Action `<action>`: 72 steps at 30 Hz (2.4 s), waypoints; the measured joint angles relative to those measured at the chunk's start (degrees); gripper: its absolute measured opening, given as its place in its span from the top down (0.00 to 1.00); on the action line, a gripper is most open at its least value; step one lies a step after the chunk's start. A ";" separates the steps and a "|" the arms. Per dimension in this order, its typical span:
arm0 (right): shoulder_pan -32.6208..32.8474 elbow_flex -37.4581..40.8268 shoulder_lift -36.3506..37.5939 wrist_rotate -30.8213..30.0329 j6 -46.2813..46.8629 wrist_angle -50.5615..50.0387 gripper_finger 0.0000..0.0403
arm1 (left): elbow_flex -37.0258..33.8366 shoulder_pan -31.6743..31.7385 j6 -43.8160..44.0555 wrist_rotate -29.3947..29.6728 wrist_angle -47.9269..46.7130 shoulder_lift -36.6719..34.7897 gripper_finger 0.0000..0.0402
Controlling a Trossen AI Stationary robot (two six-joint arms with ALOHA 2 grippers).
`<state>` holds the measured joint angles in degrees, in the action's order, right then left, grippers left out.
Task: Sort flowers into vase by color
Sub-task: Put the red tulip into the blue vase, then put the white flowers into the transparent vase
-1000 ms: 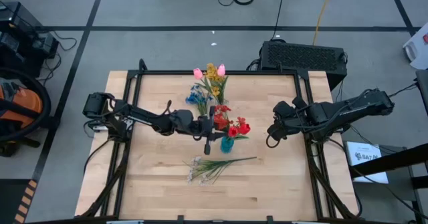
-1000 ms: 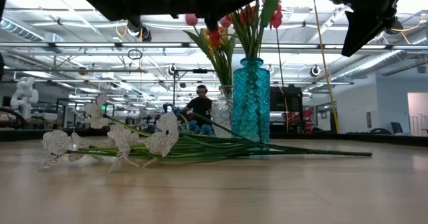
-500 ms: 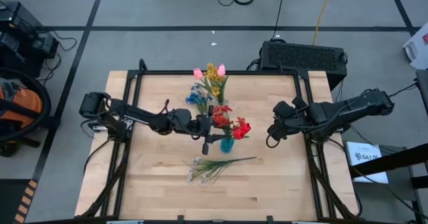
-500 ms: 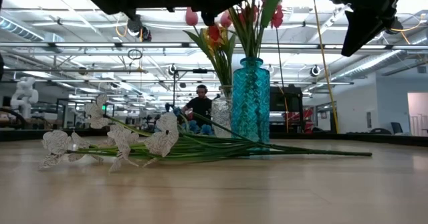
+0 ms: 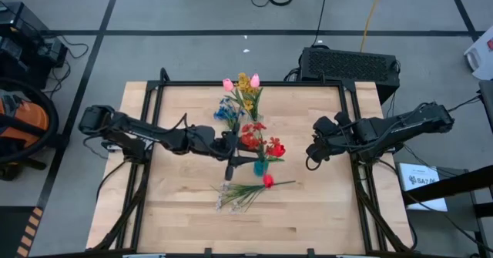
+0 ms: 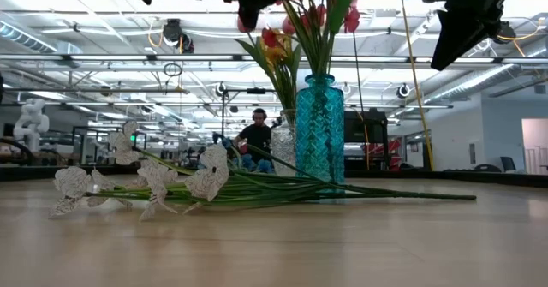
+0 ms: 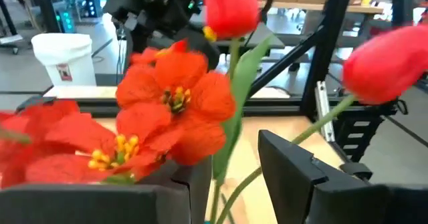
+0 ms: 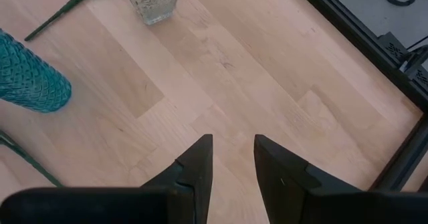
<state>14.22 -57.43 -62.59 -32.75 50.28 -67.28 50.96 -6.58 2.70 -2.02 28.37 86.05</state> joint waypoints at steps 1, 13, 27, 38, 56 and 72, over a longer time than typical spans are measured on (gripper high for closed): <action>0.01 0.00 0.00 0.00 0.00 0.01 0.75 | 0.00 -0.12 0.00 0.00 0.06 -0.14 0.68; 0.02 0.00 -0.02 2.85 -0.46 -0.34 0.75 | 0.00 -1.75 5.79 -0.04 -5.15 -8.96 0.68; 5.65 0.00 -0.92 22.67 12.80 1.76 0.76 | 0.02 -1.72 13.29 2.61 -43.81 -25.60 0.68; 23.19 -0.10 -15.13 16.65 30.92 26.73 0.98 | -3.37 -2.70 11.41 4.23 -55.79 -35.30 0.68; 21.96 -39.27 -56.37 8.82 -0.25 13.93 1.00 | -14.74 -3.31 16.48 -1.90 -55.79 -53.28 0.68; 10.59 -46.14 -61.16 17.18 -30.95 18.16 0.68 | -14.73 -3.31 16.45 -3.69 -55.86 -53.03 0.68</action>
<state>24.81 -103.57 -123.74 -15.57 19.33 -49.12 36.23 -9.89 19.15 -5.71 -27.50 33.01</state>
